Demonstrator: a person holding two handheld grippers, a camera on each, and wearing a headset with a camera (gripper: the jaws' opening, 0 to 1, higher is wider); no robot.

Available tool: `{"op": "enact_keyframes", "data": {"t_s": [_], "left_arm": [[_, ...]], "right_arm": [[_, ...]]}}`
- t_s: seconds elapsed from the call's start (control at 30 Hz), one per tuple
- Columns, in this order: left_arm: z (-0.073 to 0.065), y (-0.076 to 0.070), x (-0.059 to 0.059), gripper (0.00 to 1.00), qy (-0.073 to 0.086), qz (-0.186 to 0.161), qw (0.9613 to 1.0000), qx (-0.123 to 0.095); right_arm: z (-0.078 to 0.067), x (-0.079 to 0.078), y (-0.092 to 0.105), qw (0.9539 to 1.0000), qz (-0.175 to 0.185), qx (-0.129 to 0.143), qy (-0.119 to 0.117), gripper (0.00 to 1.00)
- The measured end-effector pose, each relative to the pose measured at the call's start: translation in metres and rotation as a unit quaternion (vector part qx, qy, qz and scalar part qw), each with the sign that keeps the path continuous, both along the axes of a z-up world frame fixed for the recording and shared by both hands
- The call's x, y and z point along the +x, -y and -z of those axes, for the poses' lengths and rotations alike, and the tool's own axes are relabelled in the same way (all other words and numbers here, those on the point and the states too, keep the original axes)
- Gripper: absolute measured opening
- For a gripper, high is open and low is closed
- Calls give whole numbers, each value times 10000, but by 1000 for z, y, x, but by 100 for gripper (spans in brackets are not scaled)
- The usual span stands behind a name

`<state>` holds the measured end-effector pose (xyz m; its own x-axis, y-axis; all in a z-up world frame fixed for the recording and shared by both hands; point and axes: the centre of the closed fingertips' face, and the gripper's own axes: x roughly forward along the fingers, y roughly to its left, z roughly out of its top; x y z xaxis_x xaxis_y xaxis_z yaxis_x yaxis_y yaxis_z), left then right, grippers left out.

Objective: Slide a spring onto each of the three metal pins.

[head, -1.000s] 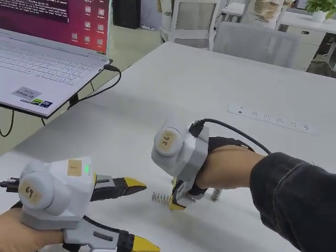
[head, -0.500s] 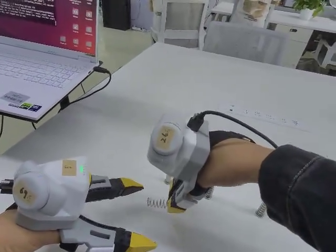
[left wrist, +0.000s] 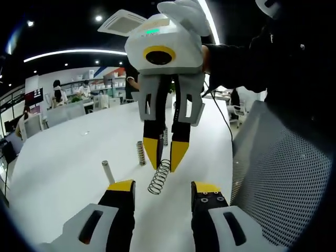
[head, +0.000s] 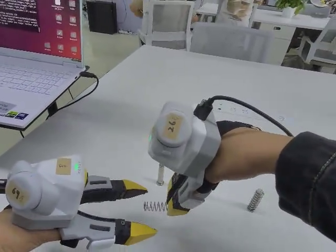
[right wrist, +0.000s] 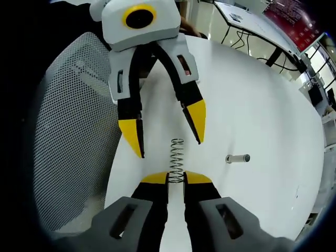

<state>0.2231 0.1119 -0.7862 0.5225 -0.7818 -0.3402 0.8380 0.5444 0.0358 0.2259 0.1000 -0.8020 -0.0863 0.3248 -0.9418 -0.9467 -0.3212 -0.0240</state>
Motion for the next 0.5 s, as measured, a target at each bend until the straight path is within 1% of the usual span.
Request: {"op": "enact_keyframes", "data": {"t_s": [0.2, 0.3, 0.5], "left_arm": [[-4, 3, 1, 20, 103, 88, 9999, 22], [-4, 3, 1, 15, 130, 116, 9998, 55], [-5, 4, 1, 8, 120, 147, 9998, 67]], "right_arm": [[-5, -5, 1, 9999, -132, 26, 34, 8], [-7, -5, 1, 9998, -167, 49, 55, 8], [-8, -5, 1, 9995, -272, 72, 104, 8]]}}
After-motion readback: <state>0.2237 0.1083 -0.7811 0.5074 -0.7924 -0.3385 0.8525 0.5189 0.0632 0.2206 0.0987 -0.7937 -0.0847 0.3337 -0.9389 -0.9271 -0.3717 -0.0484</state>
